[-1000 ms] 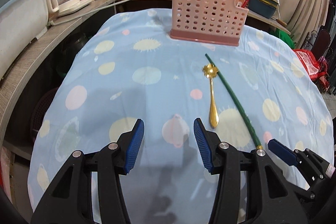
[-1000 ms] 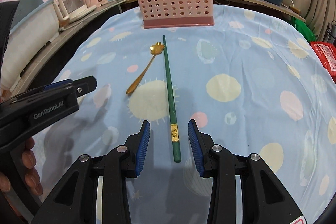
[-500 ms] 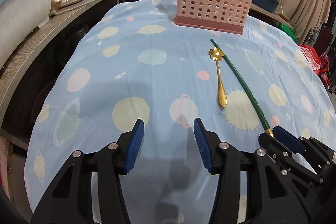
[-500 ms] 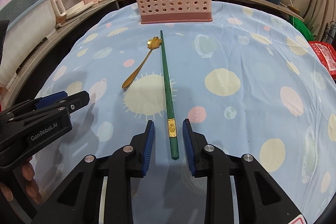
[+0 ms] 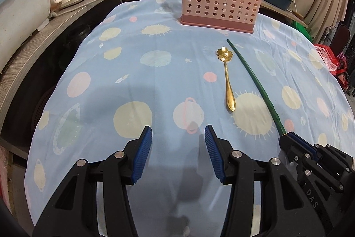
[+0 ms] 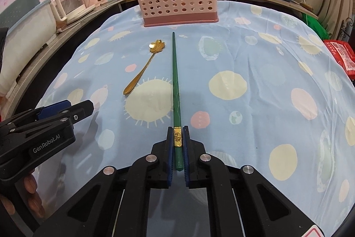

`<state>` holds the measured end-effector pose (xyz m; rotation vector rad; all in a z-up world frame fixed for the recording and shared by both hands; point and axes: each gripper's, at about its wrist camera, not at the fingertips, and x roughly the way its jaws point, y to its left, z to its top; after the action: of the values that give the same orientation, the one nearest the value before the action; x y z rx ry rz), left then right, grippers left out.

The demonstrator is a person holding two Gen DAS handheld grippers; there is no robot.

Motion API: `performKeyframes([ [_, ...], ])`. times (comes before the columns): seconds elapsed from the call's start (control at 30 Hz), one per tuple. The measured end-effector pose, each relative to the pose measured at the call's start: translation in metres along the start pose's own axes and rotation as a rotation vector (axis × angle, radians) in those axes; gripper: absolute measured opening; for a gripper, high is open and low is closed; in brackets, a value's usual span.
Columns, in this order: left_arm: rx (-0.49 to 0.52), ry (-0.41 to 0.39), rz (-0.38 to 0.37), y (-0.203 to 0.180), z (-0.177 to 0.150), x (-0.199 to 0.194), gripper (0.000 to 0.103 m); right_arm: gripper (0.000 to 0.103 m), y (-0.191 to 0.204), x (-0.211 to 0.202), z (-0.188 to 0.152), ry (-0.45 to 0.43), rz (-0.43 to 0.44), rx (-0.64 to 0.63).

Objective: Organize utensils
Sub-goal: 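Grasp the green chopstick with the right tool while the left tool grasps the gold spoon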

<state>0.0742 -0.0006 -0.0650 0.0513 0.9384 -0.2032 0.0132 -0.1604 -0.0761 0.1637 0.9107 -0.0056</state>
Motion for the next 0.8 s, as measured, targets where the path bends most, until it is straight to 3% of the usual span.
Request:
performKeyframes([
  [0.2, -0.007, -0.007, -0.034, -0.005, 0.004, -0.002, 0.057, 0.007, -0.012, -0.003, -0.003, -0.004, 0.005, 0.039],
  [0.53, -0.018, 0.022, -0.112, -0.026, 0.024, 0.020, 0.057, 0.007, -0.013, -0.002, -0.003, -0.007, 0.016, 0.050],
  [0.63, -0.016, 0.034, -0.127, -0.031, 0.028, 0.029, 0.054, 0.007, -0.014, -0.002, -0.003, -0.006, 0.019, 0.052],
  [0.8, -0.004, 0.045, -0.124, -0.038, 0.032, 0.039, 0.039, 0.008, -0.014, -0.002, -0.003, -0.006, 0.021, 0.053],
])
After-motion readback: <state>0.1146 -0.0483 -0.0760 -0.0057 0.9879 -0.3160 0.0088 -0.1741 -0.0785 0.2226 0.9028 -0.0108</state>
